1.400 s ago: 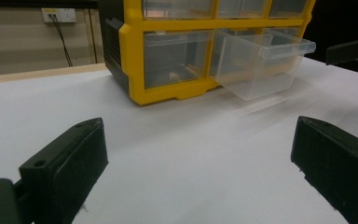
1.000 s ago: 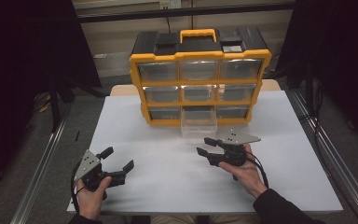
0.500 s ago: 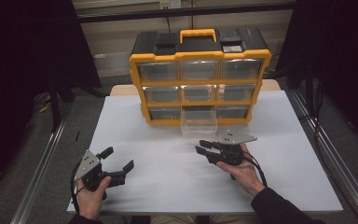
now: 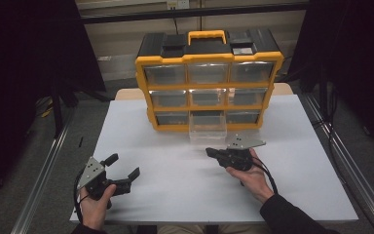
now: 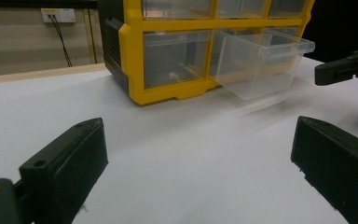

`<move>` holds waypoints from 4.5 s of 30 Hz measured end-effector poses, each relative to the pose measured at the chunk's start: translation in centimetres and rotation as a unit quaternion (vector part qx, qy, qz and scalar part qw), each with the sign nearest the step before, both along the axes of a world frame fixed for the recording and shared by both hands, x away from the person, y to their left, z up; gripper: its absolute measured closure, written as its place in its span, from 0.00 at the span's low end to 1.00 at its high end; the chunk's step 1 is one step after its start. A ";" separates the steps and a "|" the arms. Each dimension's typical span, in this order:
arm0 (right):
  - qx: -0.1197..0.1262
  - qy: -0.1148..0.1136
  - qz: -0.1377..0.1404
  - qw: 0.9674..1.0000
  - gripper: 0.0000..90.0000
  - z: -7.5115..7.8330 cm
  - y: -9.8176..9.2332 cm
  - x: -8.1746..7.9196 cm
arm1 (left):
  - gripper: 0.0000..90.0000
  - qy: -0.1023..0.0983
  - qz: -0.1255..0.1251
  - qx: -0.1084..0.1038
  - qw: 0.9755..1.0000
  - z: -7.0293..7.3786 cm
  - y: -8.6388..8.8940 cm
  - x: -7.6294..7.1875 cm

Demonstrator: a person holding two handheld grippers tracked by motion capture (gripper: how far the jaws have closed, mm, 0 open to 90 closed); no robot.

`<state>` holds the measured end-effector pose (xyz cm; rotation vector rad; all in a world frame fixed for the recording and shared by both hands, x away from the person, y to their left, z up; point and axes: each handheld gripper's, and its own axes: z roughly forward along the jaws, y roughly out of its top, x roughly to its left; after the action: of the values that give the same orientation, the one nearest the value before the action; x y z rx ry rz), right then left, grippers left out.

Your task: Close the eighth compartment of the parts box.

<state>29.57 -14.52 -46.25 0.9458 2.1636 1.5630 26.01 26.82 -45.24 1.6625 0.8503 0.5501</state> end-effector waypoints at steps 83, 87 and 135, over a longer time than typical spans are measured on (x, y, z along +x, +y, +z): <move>-0.014 0.008 -0.061 0.998 1.00 -1.1 0.3 5.3 | 0.04 0.000 -0.004 0.000 1.000 0.0 0.1 0.0; -0.016 0.003 -0.060 0.998 1.00 -0.8 0.5 5.6 | 0.04 -0.001 -0.001 0.000 1.000 0.0 0.1 0.0; -0.017 -0.005 -0.079 0.997 1.00 -0.2 1.1 7.9 | 0.04 -0.005 -0.005 0.000 1.000 0.0 0.0 0.0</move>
<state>37.50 -13.46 -46.41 1.0674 2.0472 1.4499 26.04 26.83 -45.20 1.6621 0.8338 0.5518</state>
